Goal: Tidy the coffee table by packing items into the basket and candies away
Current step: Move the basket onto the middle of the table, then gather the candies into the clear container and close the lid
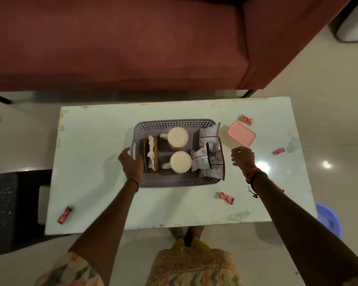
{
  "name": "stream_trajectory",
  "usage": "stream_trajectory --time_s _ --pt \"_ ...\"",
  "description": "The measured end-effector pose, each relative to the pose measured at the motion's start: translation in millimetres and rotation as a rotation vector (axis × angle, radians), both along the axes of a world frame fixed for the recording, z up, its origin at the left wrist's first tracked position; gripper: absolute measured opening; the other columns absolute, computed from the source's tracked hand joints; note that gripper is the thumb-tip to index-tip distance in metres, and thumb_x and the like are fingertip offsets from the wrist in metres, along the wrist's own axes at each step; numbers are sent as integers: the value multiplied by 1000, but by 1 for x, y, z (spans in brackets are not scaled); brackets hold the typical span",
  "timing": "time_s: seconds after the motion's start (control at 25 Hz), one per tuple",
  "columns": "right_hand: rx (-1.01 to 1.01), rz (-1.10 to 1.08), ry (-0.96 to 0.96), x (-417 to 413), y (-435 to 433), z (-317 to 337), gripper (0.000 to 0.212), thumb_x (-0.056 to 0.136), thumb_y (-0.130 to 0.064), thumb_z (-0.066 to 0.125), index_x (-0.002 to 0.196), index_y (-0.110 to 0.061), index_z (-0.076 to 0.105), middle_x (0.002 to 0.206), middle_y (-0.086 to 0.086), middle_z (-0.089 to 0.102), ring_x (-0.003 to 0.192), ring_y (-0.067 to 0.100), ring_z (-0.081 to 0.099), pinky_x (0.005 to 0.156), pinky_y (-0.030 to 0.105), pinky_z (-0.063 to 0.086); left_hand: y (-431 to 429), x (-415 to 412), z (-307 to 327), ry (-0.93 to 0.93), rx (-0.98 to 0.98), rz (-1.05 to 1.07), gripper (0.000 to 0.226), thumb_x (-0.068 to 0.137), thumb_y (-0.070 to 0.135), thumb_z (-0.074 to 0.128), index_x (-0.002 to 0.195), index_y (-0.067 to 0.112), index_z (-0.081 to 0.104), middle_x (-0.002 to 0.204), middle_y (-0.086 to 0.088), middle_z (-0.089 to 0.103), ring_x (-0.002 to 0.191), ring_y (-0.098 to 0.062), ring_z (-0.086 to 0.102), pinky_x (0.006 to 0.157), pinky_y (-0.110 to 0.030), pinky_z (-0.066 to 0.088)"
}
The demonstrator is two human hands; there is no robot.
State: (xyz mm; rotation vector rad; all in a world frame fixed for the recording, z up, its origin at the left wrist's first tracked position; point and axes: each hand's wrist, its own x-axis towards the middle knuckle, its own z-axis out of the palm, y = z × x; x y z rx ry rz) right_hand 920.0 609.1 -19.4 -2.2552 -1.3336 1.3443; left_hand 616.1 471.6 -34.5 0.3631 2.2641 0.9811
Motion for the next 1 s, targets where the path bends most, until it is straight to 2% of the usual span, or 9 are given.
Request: stream_trajectory --time_s 0.16,0.28,0.4,0.6,0.68,0.8,0.84,0.92,1.0 --pt "27 -36 -49 32 -13 11 15 90 -5 47 84 -13 58 93 8 56 88 21 51 92 41 49 -17 54 20 310 94 -225 40 85 7 55 125 6 47 127 -19 49 113 -36 53 92 -43 47" --pt "16 -74 -91 59 -16 12 12 87 -7 57 76 -10 61 90 11 58 87 20 50 76 31 47 -8 91 33 376 222 -439 40 86 6 56 125 9 49 131 -13 47 119 -24 50 96 -33 47" --pt "9 -160 -107 77 -12 8 24 83 -2 56 63 -16 53 87 13 61 88 25 59 85 44 53 11 125 36 358 258 -644 39 88 12 56 126 12 48 137 -5 44 127 -9 38 105 -31 42" --pt "29 -227 -28 91 20 -12 16 81 8 50 83 -3 62 88 15 61 85 24 57 90 46 53 74 175 20 458 236 -1001 34 91 19 51 124 11 51 131 -9 52 122 -24 49 102 -41 45" --pt "60 -223 -12 93 35 -23 18 81 8 51 91 2 64 94 20 66 83 25 59 82 38 55 103 194 8 524 206 -1101 40 89 22 52 128 11 48 133 -9 51 126 -25 46 106 -42 41" --pt "63 -116 4 93 60 -37 28 84 2 58 111 7 59 90 19 67 82 23 59 60 8 46 145 219 -14 492 76 -1189 66 85 30 61 140 7 31 144 -14 39 135 -27 34 115 -41 29" --pt "36 -70 17 92 66 -42 36 85 -4 62 118 6 55 88 18 65 87 26 60 67 7 46 156 223 -21 501 35 -1227 74 83 32 63 142 6 26 147 -15 35 138 -28 30 117 -41 26" --pt "-6 5 23 90 79 -53 55 84 -16 69 131 2 46 109 22 61 111 31 58 94 23 44 176 231 -35 546 -31 -1326 85 81 31 66 146 6 16 152 -15 26 142 -29 22 119 -44 20" --pt "-16 25 29 89 90 -63 66 82 -21 72 137 -1 41 130 22 54 121 32 53 101 33 41 194 237 -47 618 -82 -1419 92 81 30 67 148 8 7 156 -14 17 146 -30 12 121 -43 12"
